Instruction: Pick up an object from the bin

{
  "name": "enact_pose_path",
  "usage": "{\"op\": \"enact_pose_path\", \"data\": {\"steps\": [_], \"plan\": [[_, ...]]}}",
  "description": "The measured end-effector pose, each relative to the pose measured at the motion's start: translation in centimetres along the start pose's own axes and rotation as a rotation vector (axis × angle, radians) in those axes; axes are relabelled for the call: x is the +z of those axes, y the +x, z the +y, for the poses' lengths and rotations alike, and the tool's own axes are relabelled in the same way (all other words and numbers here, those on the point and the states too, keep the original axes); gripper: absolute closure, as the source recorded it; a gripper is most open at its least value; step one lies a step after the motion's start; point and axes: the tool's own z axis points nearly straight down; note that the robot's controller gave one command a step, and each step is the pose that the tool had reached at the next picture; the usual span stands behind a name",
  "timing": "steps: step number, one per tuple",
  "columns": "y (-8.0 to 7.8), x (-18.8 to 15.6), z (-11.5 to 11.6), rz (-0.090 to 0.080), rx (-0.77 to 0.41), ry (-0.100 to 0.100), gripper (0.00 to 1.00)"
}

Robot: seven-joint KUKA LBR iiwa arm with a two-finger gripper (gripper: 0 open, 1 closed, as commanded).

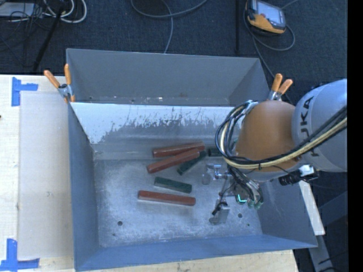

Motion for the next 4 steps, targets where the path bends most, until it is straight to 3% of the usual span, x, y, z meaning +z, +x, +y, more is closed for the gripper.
{"op": "enact_pose_path", "data": {"steps": [1,2,3,4], "plan": [[-1.3,6.8,10.4,-0.007,-0.175,-0.001,0.0],[-1.0,3.6,9.3,-0.01,-0.041,0.0,0.0],[-2.3,3.3,9.4,-0.01,-0.001,-0.001,0.0],[-2.2,6.6,9.9,-0.012,0.202,-0.002,0.0]]}}
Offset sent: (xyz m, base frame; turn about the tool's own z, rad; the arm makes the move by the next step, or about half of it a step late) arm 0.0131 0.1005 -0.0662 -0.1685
